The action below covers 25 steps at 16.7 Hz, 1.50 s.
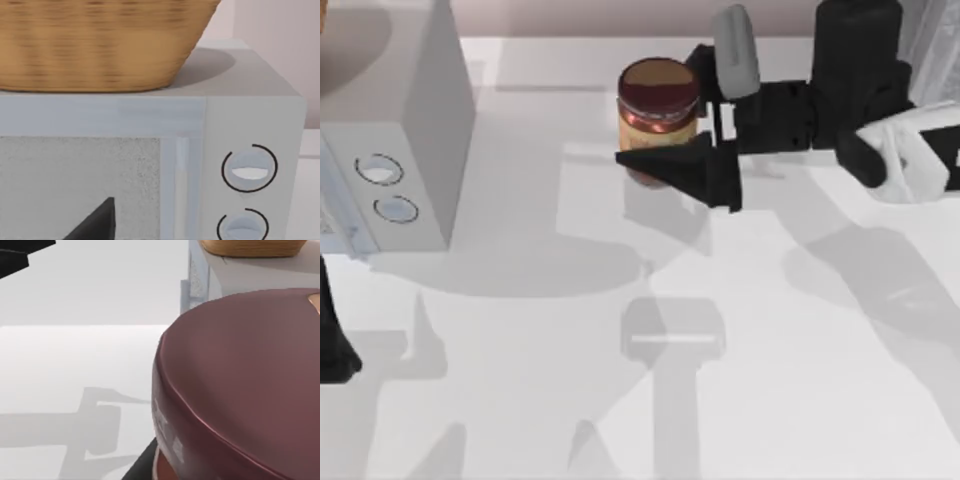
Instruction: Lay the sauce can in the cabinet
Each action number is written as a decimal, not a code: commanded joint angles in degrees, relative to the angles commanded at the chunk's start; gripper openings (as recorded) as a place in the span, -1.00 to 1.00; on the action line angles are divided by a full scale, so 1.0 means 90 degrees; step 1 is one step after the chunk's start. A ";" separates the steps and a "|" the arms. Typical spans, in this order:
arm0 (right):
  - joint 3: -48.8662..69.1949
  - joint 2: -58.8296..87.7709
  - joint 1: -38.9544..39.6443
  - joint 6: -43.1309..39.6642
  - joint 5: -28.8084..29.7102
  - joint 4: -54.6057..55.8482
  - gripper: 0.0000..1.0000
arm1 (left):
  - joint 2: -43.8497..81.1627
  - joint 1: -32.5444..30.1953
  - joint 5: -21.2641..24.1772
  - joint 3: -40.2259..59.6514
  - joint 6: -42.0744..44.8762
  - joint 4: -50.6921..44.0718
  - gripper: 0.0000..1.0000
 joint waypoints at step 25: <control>-0.7384 -1.2638 -0.2438 0.1200 0.6784 -0.3867 -1.00 | 0.0000 0.0000 0.0000 0.0000 0.0000 0.0000 1.00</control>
